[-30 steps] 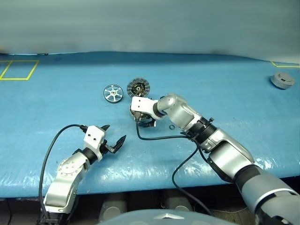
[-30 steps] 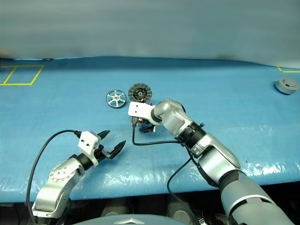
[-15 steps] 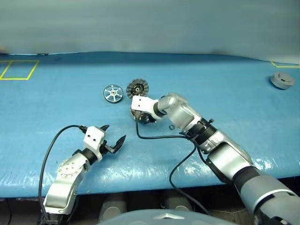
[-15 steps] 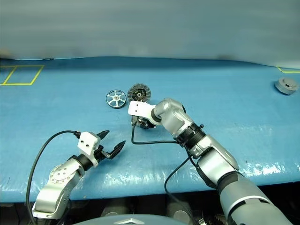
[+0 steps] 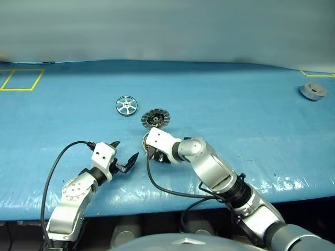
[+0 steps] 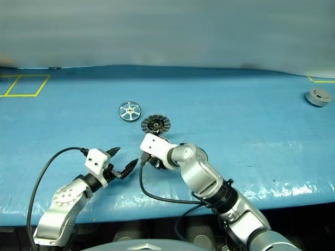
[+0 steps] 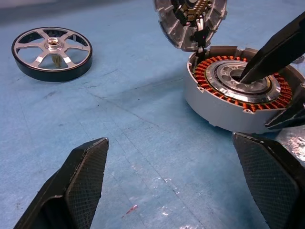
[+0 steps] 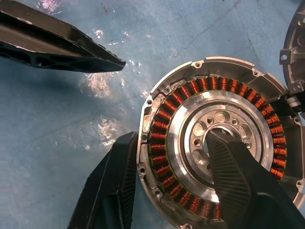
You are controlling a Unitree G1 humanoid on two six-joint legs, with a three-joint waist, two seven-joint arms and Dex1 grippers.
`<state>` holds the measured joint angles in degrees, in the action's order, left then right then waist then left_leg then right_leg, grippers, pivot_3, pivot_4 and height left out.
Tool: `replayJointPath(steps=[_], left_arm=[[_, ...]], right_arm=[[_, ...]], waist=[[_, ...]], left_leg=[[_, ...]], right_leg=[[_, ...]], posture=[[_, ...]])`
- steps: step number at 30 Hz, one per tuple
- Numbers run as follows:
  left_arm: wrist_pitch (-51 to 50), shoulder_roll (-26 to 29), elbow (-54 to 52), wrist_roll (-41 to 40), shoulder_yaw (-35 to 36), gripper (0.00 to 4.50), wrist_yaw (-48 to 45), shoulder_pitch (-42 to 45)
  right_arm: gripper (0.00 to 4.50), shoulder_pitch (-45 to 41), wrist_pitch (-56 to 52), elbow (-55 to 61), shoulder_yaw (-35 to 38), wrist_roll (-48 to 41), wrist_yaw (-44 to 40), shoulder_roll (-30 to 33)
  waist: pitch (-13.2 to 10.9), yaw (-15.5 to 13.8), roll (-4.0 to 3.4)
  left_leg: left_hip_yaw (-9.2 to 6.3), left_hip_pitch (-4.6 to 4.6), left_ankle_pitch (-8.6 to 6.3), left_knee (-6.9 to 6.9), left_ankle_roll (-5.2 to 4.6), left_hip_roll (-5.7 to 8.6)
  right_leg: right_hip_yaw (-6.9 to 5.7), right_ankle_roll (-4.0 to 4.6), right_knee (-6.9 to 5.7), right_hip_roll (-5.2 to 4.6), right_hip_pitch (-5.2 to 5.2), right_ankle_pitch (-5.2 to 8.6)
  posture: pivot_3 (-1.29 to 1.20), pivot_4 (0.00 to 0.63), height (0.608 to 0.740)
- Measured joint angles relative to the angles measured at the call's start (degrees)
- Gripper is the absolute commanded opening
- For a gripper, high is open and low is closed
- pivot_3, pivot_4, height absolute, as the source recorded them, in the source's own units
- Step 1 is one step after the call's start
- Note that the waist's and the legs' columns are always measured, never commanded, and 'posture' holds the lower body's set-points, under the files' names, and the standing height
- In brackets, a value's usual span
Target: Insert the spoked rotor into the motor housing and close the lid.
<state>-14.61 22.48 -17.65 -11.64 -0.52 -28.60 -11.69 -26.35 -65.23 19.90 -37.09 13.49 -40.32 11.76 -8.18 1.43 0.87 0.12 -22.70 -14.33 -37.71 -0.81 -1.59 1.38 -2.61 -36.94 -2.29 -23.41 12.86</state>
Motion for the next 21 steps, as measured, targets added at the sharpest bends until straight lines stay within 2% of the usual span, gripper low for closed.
replayJointPath(steps=[6,9,14,21], left_arm=[[-0.22,0.09,0.0,0.0,-0.08,4.5,-0.23,0.67],[-0.28,0.09,0.0,0.0,-0.1,4.5,-0.26,0.87],[-1.08,0.1,0.0,0.0,-0.19,4.5,-0.35,0.91],[-1.24,0.06,0.0,-0.02,-0.63,4.5,-0.64,0.95]], right_arm=[[2.17,1.41,-6.2,3.21,0.46,-1.03,5.84,-3.58],[2.85,1.6,-9.23,4.59,0.78,-2.65,7.38,-4.62],[4.48,1.94,-15.16,8.01,1.01,-6.19,10.39,-6.53],[4.48,-1.64,-21.69,11.49,3.2,-9.96,14.54,-9.81]], waist=[[0.03,0.02,0.01],[0.02,0.03,0.01],[-0.01,0.08,-0.02],[-0.12,0.22,-0.05]], left_leg=[[-0.01,-0.01,0.0,0.02,0.0,0.0],[-0.01,-0.04,0.0,0.08,0.0,0.0],[-0.02,-0.21,0.0,0.13,0.0,0.01],[-0.02,-0.27,0.0,0.13,0.0,0.0]], right_leg=[[0.0,0.04,0.0,0.0,-0.02,-0.03],[0.0,0.04,0.02,-0.01,-0.05,-0.03],[-0.01,0.04,0.02,-0.02,-0.11,-0.03],[-0.02,0.03,0.01,0.0,-0.17,-0.03]], posture=[[0.0,0.15,0.74],[0.0,0.15,0.74],[0.0,0.15,0.74],[0.0,0.15,0.74]])
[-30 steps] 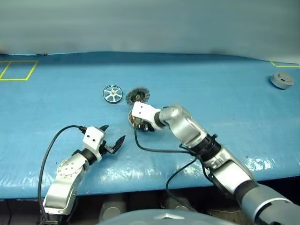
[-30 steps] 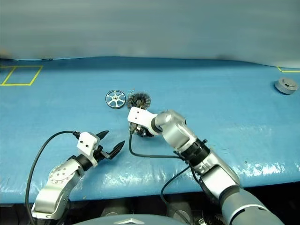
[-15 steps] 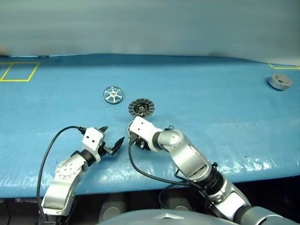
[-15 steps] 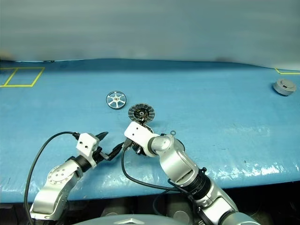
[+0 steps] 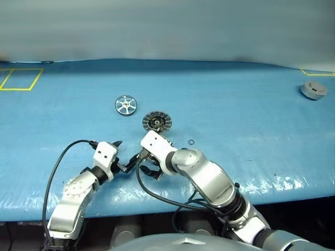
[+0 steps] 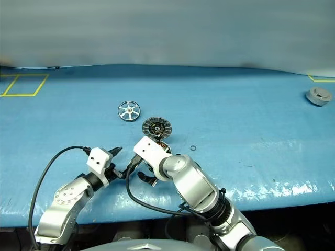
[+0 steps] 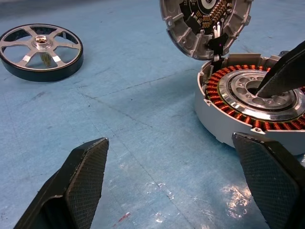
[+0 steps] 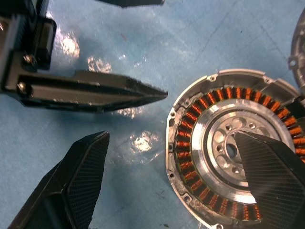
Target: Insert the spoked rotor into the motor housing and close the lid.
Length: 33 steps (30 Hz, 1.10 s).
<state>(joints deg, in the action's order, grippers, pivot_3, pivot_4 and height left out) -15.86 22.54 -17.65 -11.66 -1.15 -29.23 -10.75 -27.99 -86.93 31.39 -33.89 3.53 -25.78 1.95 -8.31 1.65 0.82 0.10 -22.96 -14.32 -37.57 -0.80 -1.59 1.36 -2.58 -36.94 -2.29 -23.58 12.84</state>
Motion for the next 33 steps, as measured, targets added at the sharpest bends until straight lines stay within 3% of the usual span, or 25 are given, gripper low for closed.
replayJointPath(steps=[6,10,14,21,27,33], left_arm=[[0.0,-0.12,0.0,0.0,-0.45,4.5,-0.25,0.15],[0.03,-0.17,0.0,-0.02,-0.58,4.5,-0.6,0.27],[0.31,-0.05,0.0,0.11,-0.56,4.5,-0.81,0.17],[2.85,0.22,0.0,0.45,-0.44,4.5,-1.1,-0.2],[3.57,0.3,0.0,0.45,-0.42,4.5,-1.67,-0.11],[4.12,0.53,0.0,0.51,-0.5,4.5,-2.38,0.24]], right_arm=[[4.48,-3.79,-4.22,5.1,2.67,-4.14,2.23,-2.16],[4.48,-2.99,-3.47,8.59,8.65,-7.96,1.21,-1.71],[4.48,5.1,6.2,12.25,16.71,-12.85,-2.9,4.06],[4.48,19.37,27.47,11.37,28.39,-12.67,-1.64,12.89],[4.48,27.47,40.87,-0.93,29.86,-9.33,6.04,8.55],[4.48,27.68,53.75,-14.68,27.62,-6.06,13.78,1.53]], waist=[[-0.02,0.16,-0.01],[-0.04,0.15,0.0],[-0.07,-0.03,0.01],[-0.1,-0.07,0.01],[-0.11,0.03,0.02],[-0.13,-0.05,-0.01]], left_leg=[[-0.07,-0.02,0.0,0.06,0.0,-0.01],[-0.12,-0.03,0.0,0.06,0.0,-0.01],[-0.15,-0.05,-0.02,0.07,-0.03,0.03],[-0.1,-0.25,-0.01,0.1,-0.03,0.17],[-0.06,-0.23,0.01,0.11,0.0,0.05],[0.02,-0.23,0.02,0.1,0.01,0.02]], right_leg=[[-0.08,0.0,0.03,-0.03,-0.05,0.01],[-0.12,-0.05,0.07,-0.11,-0.04,0.05],[-0.14,-0.19,0.11,-0.27,0.05,0.13],[-0.13,-0.22,0.06,-0.17,0.02,0.11],[-0.09,-0.32,0.02,0.0,-0.02,0.31],[0.02,-0.34,0.04,-0.01,-0.04,0.26]], posture=[[0.0,0.15,0.74],[0.0,0.15,0.74],[0.0,0.15,0.74],[0.0,0.15,0.74],[0.0,0.15,0.74],[0.0,0.15,0.74]])
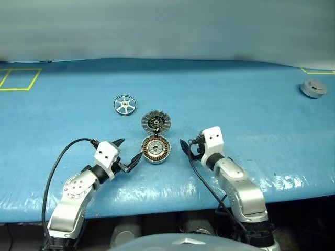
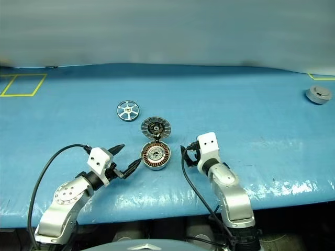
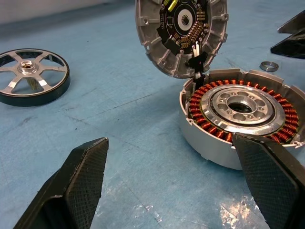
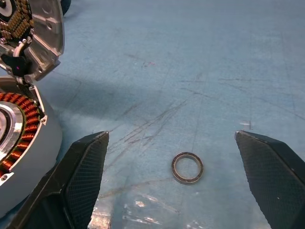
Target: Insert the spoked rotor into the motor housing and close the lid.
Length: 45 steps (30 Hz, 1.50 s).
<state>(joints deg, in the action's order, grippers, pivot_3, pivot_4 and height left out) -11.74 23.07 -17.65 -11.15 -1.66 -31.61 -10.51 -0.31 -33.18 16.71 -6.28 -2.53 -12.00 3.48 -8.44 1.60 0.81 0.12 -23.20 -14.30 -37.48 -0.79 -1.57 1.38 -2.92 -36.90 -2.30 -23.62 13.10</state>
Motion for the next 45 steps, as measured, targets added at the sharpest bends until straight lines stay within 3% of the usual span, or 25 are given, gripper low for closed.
replayJointPath(steps=[9,10,14,22,32,38,45], left_arm=[[0.2,0.61,0.0,0.07,0.07,4.5,-0.44,-0.05],[0.32,0.61,0.0,0.09,0.07,4.5,-0.35,-0.05],[1.04,0.61,0.0,0.5,0.09,4.5,-0.01,-0.06],[1.35,0.63,0.0,0.98,0.1,4.5,0.27,-0.11],[2.17,0.64,0.0,1.0,0.09,4.5,0.22,-0.12],[2.62,0.67,0.19,1.09,-0.02,4.5,-0.23,-0.07],[2.69,1.22,1.41,0.9,-1.54,4.5,-3.45,-0.99]], right_arm=[[4.48,-1.13,9.53,-9.8,-0.5,1.89,3.67,-1.22],[4.31,-1.11,10.02,-10.07,-0.49,1.93,3.69,-1.15],[3.28,0.04,11.5,-10.33,-0.55,2.33,3.96,-0.49],[0.67,4.11,11.34,-6.88,-1.22,2.39,4.31,0.21],[0.66,7.03,-1.7,8.15,-4.09,-0.1,-0.88,5.51],[0.66,-0.14,-6.38,17.7,-6.63,-3.18,-5.36,7.81],[0.66,-7.87,-10.78,14.67,-15.0,-4.56,-7.03,5.23]], waist=[[0.01,-0.2,0.02],[0.01,-0.22,0.02],[0.03,-0.31,0.05],[0.05,-0.44,0.06],[-0.01,-0.41,-0.02],[0.0,-0.37,0.0],[0.0,-0.23,0.02]], left_leg=[[0.0,0.06,0.0,-0.02,0.0,0.0],[0.0,0.08,0.0,-0.02,0.0,0.0],[0.0,0.11,0.0,-0.02,-0.01,-0.01],[-0.01,0.24,0.0,-0.02,-0.01,-0.06],[0.05,0.16,0.0,-0.03,-0.01,-0.1],[0.01,0.17,0.0,-0.04,-0.01,-0.04],[0.03,0.15,0.0,-0.03,-0.01,-0.03]], right_leg=[[0.02,0.15,0.01,-0.08,0.11,-0.13],[0.02,0.13,0.01,-0.08,0.12,-0.12],[0.02,0.14,0.01,-0.08,0.16,-0.12],[0.02,0.01,0.01,-0.1,0.21,-0.02],[0.06,-0.02,-0.03,-0.13,0.14,-0.01],[0.02,-0.02,-0.02,0.0,0.15,0.0],[0.03,0.2,-0.02,-0.03,0.13,-0.15]], posture=[[0.0,0.15,0.74],[0.0,0.15,0.74],[0.0,0.15,0.74],[0.0,0.15,0.74],[0.0,0.15,0.74],[0.0,0.15,0.74],[0.0,0.15,0.74]])
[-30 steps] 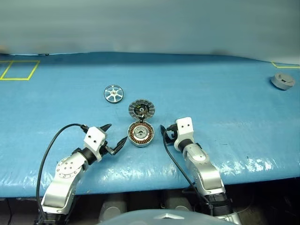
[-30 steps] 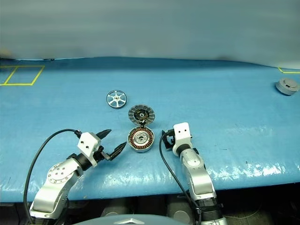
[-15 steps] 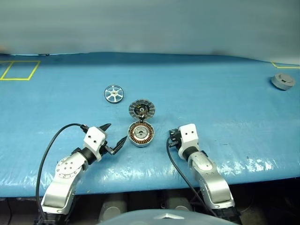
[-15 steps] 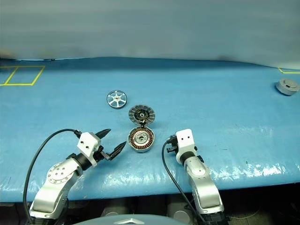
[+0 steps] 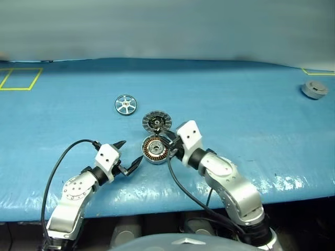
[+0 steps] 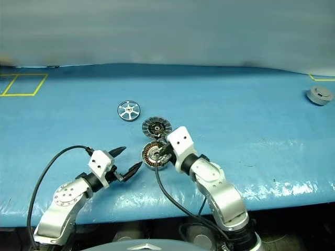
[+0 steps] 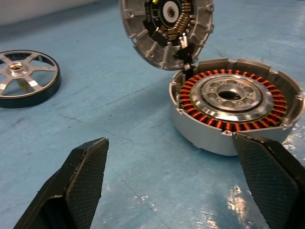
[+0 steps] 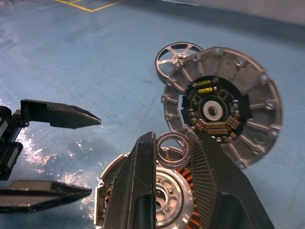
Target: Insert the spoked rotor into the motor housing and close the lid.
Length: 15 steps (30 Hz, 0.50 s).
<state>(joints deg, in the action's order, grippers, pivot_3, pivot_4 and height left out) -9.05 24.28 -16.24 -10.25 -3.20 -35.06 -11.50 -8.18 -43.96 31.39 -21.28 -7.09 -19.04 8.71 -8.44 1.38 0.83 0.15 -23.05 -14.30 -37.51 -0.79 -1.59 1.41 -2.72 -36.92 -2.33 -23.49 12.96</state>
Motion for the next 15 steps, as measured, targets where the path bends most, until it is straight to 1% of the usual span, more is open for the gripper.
replayJointPath(steps=[4,6,11,15], left_arm=[[-0.02,0.0,0.0,-0.57,-0.12,4.5,-1.26,-1.03],[-0.02,0.0,0.0,-0.93,-0.11,4.5,-1.41,-1.2],[-0.01,0.02,0.0,-0.98,-0.11,4.5,-1.42,-1.75],[-0.01,0.06,0.0,-0.98,-0.11,4.5,-1.42,-1.92]], right_arm=[[0.66,0.05,0.16,-5.07,-3.68,0.97,0.06,0.06],[0.66,0.18,0.61,-7.06,-4.37,1.34,0.21,0.04],[0.66,0.58,2.17,-10.46,-4.42,2.0,0.55,-0.13],[0.66,0.69,2.75,-10.89,-4.38,2.14,0.58,-0.3]], waist=[[-0.01,-0.2,0.01],[-0.01,-0.13,0.02],[-0.01,-0.07,0.02],[-0.01,-0.07,0.02]], left_leg=[[-0.03,-0.01,0.0,0.0,0.0,0.0],[0.0,-0.01,0.0,-0.01,0.0,0.0],[0.0,-0.01,0.0,-0.01,0.0,0.01],[0.0,0.0,0.0,-0.01,0.0,0.0]], right_leg=[[-0.01,0.01,0.0,-0.08,0.0,0.0],[-0.01,0.0,0.0,-0.08,0.01,0.0],[-0.02,-0.05,-0.01,-0.02,0.0,0.02],[-0.01,-0.05,-0.01,0.0,0.0,0.02]], posture=[[0.0,0.15,0.74],[0.0,0.15,0.74],[0.0,0.15,0.74],[0.0,0.15,0.74]])
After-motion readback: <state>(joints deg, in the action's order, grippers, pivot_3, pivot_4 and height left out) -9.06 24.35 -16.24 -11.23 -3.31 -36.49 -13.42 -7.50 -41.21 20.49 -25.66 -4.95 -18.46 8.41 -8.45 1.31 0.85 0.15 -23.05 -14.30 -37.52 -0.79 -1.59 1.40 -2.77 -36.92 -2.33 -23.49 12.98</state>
